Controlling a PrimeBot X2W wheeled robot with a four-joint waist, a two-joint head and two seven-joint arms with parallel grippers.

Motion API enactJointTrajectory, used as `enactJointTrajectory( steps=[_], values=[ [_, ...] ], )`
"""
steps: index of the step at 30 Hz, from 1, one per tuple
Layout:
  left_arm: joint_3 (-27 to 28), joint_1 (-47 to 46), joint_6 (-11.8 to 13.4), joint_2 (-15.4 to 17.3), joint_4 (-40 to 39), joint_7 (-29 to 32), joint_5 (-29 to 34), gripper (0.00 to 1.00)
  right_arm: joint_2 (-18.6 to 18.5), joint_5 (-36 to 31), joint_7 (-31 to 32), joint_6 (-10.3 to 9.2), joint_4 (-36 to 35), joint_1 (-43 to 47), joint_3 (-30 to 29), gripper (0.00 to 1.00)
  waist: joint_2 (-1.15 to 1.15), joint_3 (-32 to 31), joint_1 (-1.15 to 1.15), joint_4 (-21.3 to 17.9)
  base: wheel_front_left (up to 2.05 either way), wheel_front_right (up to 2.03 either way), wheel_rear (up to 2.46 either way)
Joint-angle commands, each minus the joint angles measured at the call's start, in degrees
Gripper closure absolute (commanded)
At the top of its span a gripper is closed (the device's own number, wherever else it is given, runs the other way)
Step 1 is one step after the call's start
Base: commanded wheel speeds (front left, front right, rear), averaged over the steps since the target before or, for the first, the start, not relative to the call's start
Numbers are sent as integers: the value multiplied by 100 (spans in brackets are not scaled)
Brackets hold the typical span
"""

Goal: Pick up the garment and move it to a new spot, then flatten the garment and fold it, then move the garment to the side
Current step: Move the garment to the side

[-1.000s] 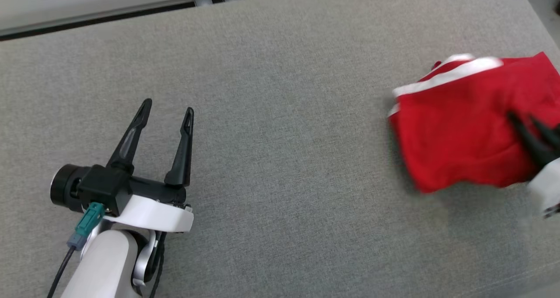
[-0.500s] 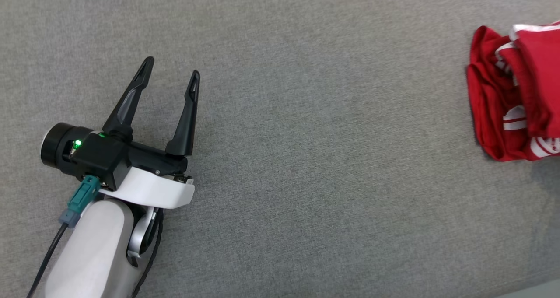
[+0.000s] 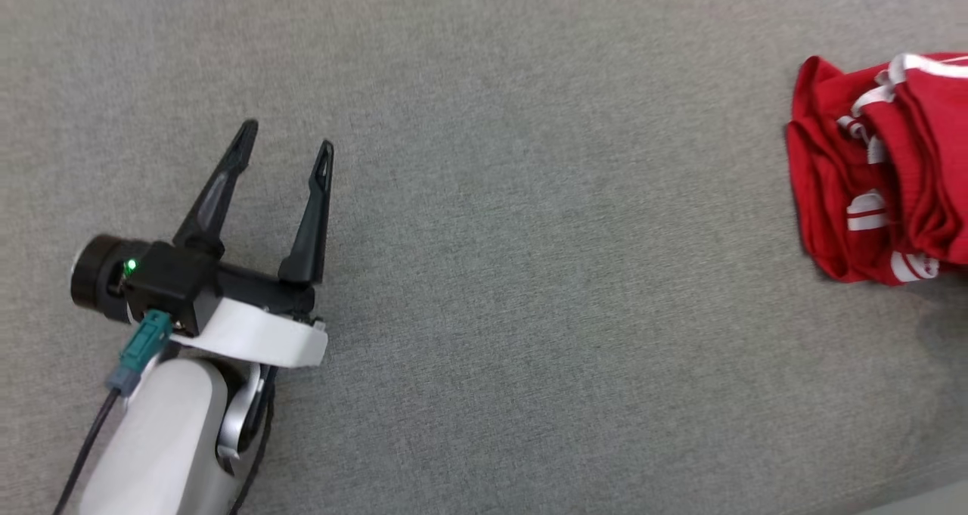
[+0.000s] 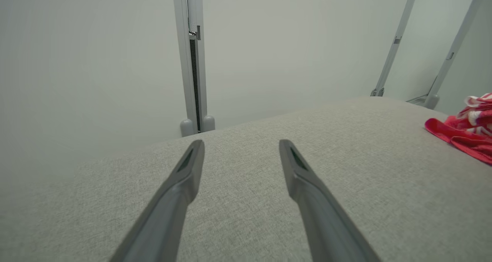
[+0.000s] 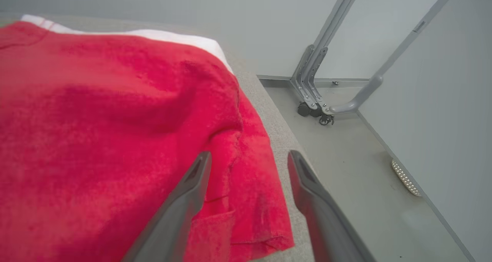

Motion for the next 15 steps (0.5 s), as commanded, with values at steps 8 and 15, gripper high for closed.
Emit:
enactJointTrajectory(
  steps=[8,15],
  values=[
    [147,665,195,-93,231,-141,-247,0,695,-253,-421,-12,-1133,817,-345,0,0,-1069,0,-77,0,0,0],
    [292,1208,386,-190,253,-194,-443,0,1471,-698,-13,-12,-2636,1524,-240,0,0,-1578,0,190,0,0,0]
  ],
)
